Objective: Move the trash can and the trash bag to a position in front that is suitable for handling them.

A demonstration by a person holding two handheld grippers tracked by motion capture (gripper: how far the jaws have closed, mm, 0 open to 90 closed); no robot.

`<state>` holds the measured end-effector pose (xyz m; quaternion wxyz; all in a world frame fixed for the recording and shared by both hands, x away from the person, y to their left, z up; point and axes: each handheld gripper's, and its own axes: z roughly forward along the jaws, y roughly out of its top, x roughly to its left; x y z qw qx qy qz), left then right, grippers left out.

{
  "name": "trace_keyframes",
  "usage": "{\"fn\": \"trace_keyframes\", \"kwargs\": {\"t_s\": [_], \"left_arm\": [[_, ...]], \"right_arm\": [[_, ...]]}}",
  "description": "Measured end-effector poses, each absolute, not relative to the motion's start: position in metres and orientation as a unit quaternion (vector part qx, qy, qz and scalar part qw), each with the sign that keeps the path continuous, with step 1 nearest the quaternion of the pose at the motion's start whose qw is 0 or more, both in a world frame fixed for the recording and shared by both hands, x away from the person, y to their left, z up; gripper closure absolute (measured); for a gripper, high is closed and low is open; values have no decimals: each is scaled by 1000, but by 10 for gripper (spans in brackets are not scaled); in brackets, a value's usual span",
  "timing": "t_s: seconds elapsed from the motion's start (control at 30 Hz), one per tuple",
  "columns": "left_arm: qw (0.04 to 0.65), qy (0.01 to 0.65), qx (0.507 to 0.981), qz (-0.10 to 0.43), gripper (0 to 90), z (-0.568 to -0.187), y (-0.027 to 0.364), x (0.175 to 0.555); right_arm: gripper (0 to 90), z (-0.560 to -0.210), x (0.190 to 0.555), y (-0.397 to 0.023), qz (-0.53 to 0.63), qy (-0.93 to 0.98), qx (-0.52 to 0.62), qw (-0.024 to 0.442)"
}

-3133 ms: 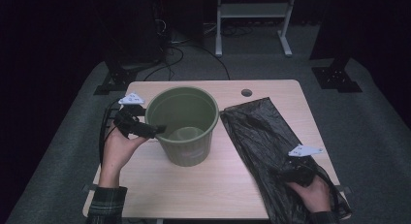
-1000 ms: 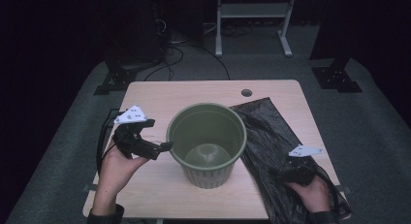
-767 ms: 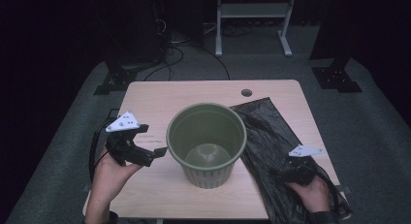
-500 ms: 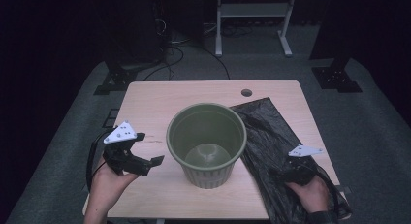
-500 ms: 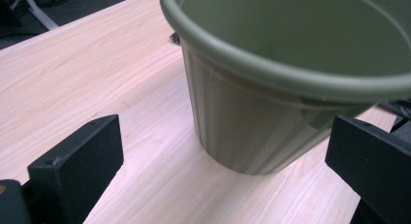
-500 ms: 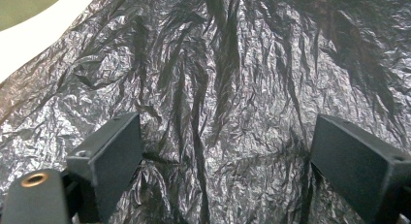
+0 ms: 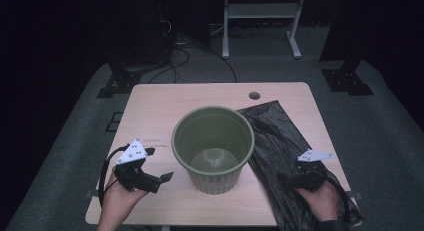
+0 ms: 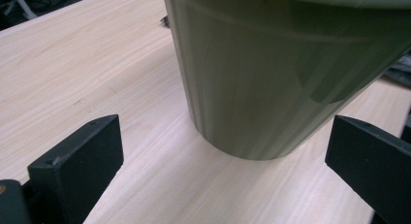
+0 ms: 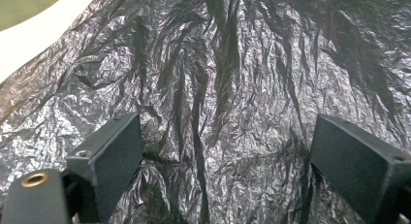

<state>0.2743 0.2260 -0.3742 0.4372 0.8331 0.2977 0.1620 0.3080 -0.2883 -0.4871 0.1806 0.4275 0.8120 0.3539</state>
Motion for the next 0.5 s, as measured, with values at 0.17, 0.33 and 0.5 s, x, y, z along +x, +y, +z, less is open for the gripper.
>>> {"fn": "trace_keyframes", "kwargs": {"t_s": [0.17,0.33,0.5], "left_arm": [[432,300,836,158,0,-391,224,278],[431,300,837,156,0,-406,219,280],[422,295,844,152,0,-423,213,284]], "right_arm": [[105,-487,308,-288,354,812,427,181],[105,-487,308,-288,354,812,428,180],[105,-487,308,-288,354,812,428,180]]}}
